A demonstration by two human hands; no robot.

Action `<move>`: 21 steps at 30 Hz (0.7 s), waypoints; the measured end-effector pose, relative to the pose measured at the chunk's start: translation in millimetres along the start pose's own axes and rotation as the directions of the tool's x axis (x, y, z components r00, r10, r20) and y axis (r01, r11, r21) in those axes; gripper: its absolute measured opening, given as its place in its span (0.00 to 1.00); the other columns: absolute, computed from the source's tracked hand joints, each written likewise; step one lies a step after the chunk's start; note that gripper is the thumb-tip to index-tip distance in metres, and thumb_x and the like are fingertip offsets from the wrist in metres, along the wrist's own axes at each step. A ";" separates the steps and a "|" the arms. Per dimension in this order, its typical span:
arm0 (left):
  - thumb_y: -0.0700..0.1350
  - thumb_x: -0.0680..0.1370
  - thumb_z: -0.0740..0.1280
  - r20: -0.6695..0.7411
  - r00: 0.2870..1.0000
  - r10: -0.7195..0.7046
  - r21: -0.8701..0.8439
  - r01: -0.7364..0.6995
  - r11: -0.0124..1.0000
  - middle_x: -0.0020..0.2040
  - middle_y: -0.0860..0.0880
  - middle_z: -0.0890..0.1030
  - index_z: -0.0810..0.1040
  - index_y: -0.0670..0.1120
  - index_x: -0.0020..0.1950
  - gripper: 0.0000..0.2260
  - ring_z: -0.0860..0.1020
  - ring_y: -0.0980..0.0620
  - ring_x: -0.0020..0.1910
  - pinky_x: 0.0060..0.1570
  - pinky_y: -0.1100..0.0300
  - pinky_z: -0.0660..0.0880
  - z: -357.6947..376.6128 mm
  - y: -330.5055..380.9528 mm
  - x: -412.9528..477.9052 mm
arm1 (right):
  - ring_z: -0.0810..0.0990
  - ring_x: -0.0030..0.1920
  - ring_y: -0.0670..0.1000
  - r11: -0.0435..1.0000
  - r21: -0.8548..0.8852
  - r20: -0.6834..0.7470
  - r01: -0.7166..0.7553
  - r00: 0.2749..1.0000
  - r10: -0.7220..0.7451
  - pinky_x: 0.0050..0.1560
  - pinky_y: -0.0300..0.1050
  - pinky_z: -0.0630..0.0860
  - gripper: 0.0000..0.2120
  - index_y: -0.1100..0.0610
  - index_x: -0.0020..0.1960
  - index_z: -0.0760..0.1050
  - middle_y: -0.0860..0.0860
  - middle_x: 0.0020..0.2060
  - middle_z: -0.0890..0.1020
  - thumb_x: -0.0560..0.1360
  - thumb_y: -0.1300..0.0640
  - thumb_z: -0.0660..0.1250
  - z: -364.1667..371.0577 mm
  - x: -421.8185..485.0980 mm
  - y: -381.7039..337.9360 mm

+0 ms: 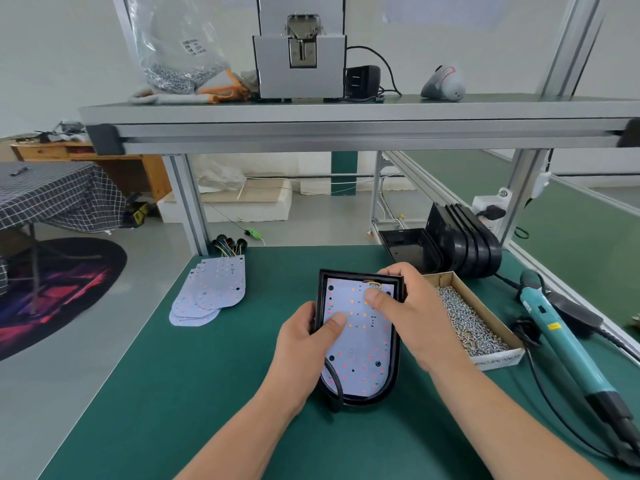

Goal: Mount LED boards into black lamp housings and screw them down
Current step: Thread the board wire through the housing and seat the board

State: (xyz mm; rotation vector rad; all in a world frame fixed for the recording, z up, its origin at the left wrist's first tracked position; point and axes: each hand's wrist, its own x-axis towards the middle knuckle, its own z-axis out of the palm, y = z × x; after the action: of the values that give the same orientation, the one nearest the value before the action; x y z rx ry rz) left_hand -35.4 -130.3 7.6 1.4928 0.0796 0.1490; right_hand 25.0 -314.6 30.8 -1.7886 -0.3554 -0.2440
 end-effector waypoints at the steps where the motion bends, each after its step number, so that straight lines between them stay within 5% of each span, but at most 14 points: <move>1: 0.59 0.73 0.75 -0.005 1.000 -0.004 0.004 0.004 1.000 0.54 0.38 0.86 0.82 0.45 0.54 0.19 0.84 0.42 0.49 0.60 0.32 0.79 0.0 0.4 0.0 | 0.83 0.47 0.43 1.000 0.008 -0.004 -0.004 1.000 0.004 0.47 0.44 0.74 0.12 0.41 0.53 0.77 0.42 0.45 0.85 0.71 0.45 0.74 0.3 -0.4 -0.8; 5: 0.60 0.72 0.75 0.001 1.000 0.000 0.020 0.000 1.000 0.55 0.35 0.84 0.81 0.43 0.55 0.22 0.82 0.45 0.47 0.60 0.31 0.78 0.3 3.4 -1.3 | 0.83 0.44 0.44 0.996 0.079 -0.029 -0.029 0.999 0.032 0.46 0.43 0.75 0.12 0.41 0.51 0.78 0.43 0.43 0.85 0.70 0.47 0.76 0.9 -0.6 -3.5; 9: 0.57 0.75 0.74 -0.011 1.000 0.008 0.030 -0.008 1.000 0.54 0.39 0.86 0.82 0.46 0.54 0.16 0.84 0.35 0.52 0.59 0.36 0.81 -2.3 1.6 -0.1 | 0.86 0.49 0.46 0.984 0.162 0.005 -0.072 0.997 0.072 0.49 0.41 0.78 0.12 0.43 0.53 0.80 0.45 0.48 0.87 0.70 0.49 0.77 4.9 -2.1 -2.6; 13: 0.56 0.76 0.73 -0.012 1.000 0.016 0.053 -0.016 0.998 0.50 0.45 0.88 0.84 0.55 0.48 0.07 0.84 0.50 0.46 0.51 0.48 0.83 -3.4 0.5 0.7 | 0.87 0.52 0.49 0.968 0.218 0.063 -0.121 0.992 0.110 0.51 0.43 0.80 0.13 0.46 0.54 0.82 0.48 0.50 0.88 0.70 0.54 0.76 4.2 -3.6 -1.6; 21: 0.56 0.74 0.75 -0.027 1.000 -0.011 0.023 0.012 1.000 0.52 0.38 0.86 0.83 0.49 0.49 0.12 0.83 0.46 0.46 0.57 0.35 0.80 -3.7 0.4 1.4 | 0.87 0.52 0.53 0.980 0.157 0.042 -0.123 0.992 0.118 0.57 0.59 0.83 0.10 0.47 0.53 0.83 0.49 0.49 0.88 0.72 0.53 0.74 7.7 -2.9 -0.8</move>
State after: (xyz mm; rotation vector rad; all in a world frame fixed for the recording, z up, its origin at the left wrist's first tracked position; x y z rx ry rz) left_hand -34.6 -126.4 7.7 1.5138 0.1121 0.1595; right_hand 21.8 -307.3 28.7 -1.6509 -0.2805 -0.0980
